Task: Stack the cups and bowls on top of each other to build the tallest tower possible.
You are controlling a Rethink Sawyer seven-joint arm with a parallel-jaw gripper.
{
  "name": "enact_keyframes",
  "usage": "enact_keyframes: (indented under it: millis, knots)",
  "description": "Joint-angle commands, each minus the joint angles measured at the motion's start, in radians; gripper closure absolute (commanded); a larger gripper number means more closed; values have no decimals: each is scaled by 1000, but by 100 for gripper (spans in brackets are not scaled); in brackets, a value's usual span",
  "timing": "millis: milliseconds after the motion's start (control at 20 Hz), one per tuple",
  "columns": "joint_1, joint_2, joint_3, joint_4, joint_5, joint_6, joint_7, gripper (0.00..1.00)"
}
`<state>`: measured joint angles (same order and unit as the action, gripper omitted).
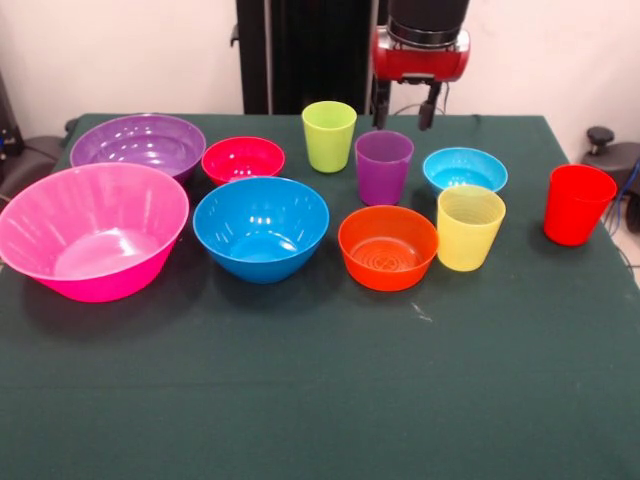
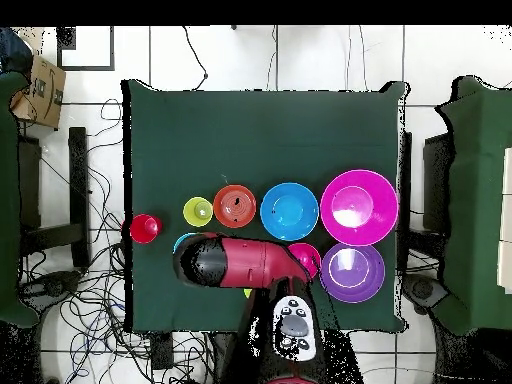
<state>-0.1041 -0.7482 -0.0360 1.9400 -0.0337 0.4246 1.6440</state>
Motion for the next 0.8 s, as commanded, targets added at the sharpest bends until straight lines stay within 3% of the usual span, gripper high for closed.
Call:
enact_keyframes:
  millis: [50, 800]
  knots:
    - [-26, 19, 77, -74, -51, 109, 6, 0]
    - [-43, 106, 86, -146, -78, 62, -6, 0]
